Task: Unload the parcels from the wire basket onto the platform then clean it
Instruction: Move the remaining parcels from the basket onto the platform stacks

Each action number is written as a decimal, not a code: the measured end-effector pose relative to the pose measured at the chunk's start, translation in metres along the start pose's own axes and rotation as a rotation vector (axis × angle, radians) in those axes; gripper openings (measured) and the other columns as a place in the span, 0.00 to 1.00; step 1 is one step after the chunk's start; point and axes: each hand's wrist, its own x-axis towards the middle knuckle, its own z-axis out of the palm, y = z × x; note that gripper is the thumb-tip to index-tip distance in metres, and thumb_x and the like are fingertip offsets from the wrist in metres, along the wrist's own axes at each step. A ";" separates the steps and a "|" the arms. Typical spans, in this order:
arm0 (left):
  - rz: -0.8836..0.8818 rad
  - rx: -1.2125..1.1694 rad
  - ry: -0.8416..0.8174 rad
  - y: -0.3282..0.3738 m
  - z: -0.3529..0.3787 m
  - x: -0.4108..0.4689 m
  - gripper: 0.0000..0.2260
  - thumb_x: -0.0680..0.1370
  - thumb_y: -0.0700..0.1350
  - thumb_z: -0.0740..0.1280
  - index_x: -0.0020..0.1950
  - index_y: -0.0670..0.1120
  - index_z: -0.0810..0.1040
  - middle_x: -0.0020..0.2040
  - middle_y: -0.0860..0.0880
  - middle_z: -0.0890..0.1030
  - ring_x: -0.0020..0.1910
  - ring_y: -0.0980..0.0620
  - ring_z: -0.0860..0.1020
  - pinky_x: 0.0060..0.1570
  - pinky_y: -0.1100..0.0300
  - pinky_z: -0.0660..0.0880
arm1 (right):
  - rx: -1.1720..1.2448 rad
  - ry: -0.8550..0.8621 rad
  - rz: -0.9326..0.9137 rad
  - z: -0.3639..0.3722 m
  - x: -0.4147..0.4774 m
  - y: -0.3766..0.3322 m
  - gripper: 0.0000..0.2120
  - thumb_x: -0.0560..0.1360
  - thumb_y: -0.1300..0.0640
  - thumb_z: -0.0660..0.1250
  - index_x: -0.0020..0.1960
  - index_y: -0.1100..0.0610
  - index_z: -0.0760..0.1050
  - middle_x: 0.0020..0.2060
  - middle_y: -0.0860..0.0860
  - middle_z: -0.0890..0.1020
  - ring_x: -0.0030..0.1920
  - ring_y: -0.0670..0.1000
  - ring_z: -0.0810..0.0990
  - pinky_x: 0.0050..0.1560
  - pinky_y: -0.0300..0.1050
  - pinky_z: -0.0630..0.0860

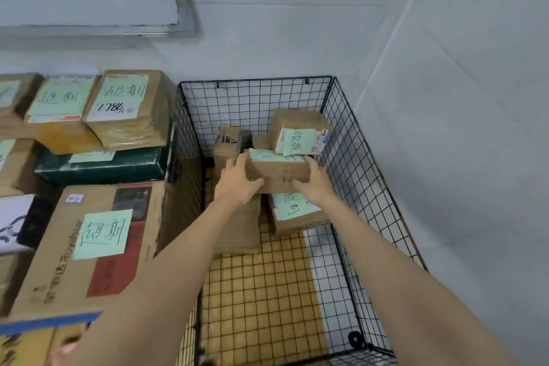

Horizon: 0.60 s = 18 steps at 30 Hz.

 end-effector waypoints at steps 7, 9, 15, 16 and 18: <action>-0.023 -0.154 0.001 -0.006 0.013 0.006 0.35 0.75 0.49 0.72 0.78 0.52 0.59 0.70 0.44 0.69 0.69 0.42 0.69 0.65 0.47 0.71 | -0.043 -0.003 -0.053 0.008 0.015 0.003 0.34 0.77 0.57 0.70 0.78 0.48 0.58 0.71 0.56 0.66 0.56 0.50 0.69 0.53 0.50 0.79; -0.038 -0.190 0.027 -0.002 0.013 0.004 0.34 0.75 0.49 0.72 0.77 0.51 0.60 0.70 0.43 0.70 0.68 0.42 0.70 0.65 0.47 0.71 | -0.063 0.005 -0.053 0.010 0.014 0.004 0.33 0.77 0.57 0.69 0.78 0.48 0.58 0.70 0.56 0.66 0.56 0.50 0.70 0.52 0.46 0.75; -0.058 -0.119 0.064 0.010 0.003 -0.005 0.29 0.74 0.51 0.72 0.72 0.50 0.66 0.66 0.44 0.73 0.63 0.43 0.73 0.59 0.50 0.73 | -0.094 -0.015 -0.064 0.002 -0.001 0.000 0.33 0.78 0.58 0.68 0.78 0.49 0.57 0.69 0.58 0.65 0.55 0.52 0.71 0.57 0.46 0.73; -0.056 -0.110 0.063 0.011 0.000 -0.007 0.28 0.74 0.50 0.72 0.71 0.50 0.67 0.65 0.44 0.74 0.62 0.43 0.74 0.59 0.50 0.74 | -0.101 -0.021 -0.070 -0.001 -0.004 0.000 0.33 0.78 0.59 0.68 0.78 0.50 0.57 0.69 0.59 0.66 0.54 0.52 0.71 0.56 0.45 0.72; -0.053 -0.101 0.066 0.014 -0.006 -0.012 0.26 0.73 0.50 0.73 0.69 0.50 0.69 0.64 0.44 0.75 0.61 0.44 0.75 0.59 0.50 0.75 | -0.124 -0.026 -0.083 -0.007 -0.011 -0.002 0.33 0.78 0.58 0.68 0.78 0.50 0.57 0.69 0.59 0.66 0.52 0.51 0.70 0.53 0.42 0.72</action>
